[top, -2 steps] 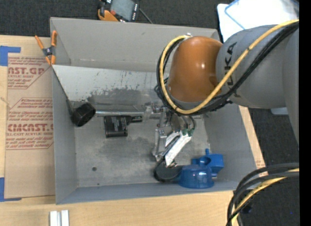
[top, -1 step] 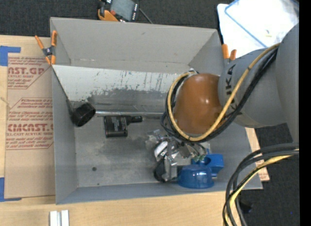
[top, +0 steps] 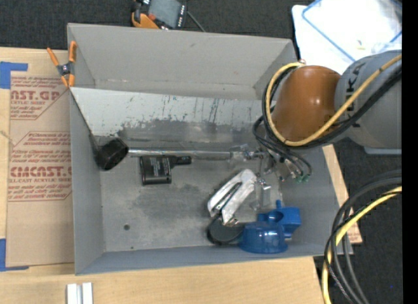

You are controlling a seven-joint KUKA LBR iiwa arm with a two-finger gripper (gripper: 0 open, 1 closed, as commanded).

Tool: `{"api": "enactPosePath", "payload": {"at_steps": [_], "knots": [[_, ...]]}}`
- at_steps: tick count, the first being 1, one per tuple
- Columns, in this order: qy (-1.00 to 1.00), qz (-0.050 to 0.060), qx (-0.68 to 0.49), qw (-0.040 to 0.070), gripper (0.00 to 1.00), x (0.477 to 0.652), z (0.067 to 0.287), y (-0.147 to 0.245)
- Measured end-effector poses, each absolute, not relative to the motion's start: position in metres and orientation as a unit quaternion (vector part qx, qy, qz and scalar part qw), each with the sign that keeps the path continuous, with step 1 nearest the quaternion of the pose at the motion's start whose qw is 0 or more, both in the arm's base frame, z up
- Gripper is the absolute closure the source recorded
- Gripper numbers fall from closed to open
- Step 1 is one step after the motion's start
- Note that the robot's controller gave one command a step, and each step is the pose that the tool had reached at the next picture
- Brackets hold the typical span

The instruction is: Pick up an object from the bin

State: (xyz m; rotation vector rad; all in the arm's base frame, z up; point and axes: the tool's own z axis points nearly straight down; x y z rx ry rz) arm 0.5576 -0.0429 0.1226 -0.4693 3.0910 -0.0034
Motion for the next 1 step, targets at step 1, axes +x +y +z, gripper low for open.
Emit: {"api": "enactPosePath", "payload": {"at_steps": [1], "knots": [[0.987, 0.005, -0.162, -0.006, 0.0, 0.5125, 0.108, 0.0165]]}}
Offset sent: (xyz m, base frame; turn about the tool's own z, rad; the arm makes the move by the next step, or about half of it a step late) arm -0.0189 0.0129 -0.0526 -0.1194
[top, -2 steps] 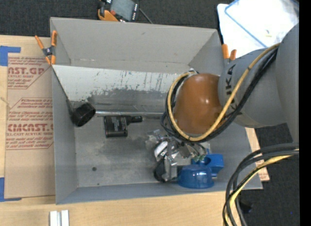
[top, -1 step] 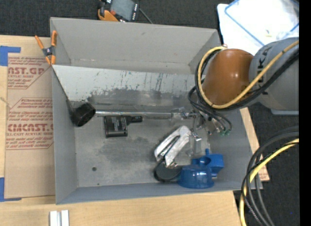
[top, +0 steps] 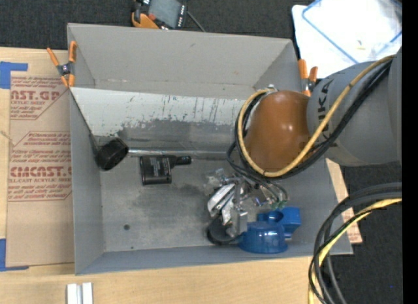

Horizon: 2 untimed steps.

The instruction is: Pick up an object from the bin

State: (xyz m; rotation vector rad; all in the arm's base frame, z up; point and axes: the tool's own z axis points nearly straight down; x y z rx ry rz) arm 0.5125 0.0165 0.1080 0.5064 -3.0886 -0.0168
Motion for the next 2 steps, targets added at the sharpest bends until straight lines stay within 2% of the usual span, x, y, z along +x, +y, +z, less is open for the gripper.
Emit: {"api": "enactPosePath", "payload": {"at_steps": [1, 2], "knots": [[-0.978, 0.002, 0.208, -0.011, 0.0, 0.54, 0.072, -0.028], [-0.987, -0.004, 0.163, 0.001, 1.0, 0.515, 0.115, -0.001]]}}
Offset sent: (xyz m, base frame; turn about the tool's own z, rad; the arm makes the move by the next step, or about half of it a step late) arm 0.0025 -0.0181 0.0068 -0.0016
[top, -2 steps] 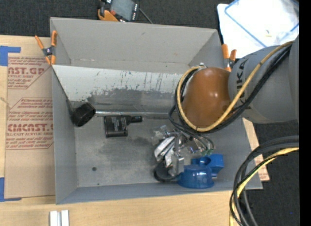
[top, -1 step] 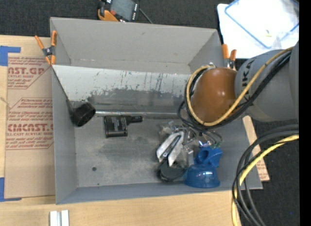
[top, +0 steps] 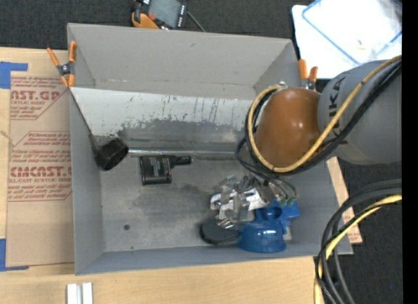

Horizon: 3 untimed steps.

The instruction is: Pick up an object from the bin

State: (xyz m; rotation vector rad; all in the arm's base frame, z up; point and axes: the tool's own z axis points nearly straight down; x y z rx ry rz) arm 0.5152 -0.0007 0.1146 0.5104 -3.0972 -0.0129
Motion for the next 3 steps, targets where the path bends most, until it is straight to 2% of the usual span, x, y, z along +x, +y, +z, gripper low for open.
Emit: {"api": "enactPosePath", "payload": {"at_steps": [1, 2, 3], "knots": [[-0.987, -0.004, 0.163, 0.001, 1.0, 0.515, 0.115, -0.001], [-0.987, -0.004, 0.163, 0.001, 1.0, 0.515, 0.135, -0.013], [-0.988, -0.006, 0.152, 0.001, 1.0, 0.506, 0.117, -0.007]]}}
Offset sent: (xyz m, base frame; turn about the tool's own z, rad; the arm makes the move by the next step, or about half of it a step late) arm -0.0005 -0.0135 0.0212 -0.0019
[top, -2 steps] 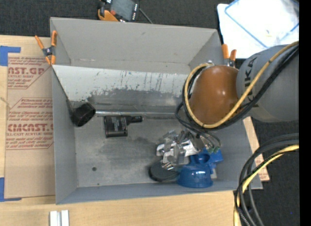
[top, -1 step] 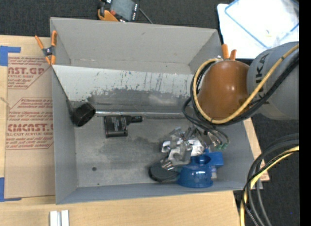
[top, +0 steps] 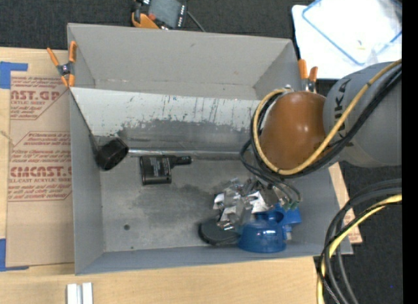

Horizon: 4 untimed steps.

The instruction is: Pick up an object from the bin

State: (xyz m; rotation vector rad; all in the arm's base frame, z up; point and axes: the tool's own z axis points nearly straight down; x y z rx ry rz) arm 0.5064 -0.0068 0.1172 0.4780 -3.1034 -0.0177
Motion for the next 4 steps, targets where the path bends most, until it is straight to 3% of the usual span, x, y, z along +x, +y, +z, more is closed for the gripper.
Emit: {"api": "enactPosePath", "payload": {"at_steps": [1, 2, 3, 4], "knots": [[-0.988, -0.006, 0.152, 0.001, 1.0, 0.506, 0.117, -0.007], [-0.991, -0.005, 0.133, -0.002, 1.0, 0.519, 0.083, -0.007], [-0.991, -0.006, 0.137, -0.002, 0.0, 0.509, 0.078, -0.01], [-0.991, -0.006, 0.137, -0.002, 0.0, 0.509, 0.078, -0.01]]}}
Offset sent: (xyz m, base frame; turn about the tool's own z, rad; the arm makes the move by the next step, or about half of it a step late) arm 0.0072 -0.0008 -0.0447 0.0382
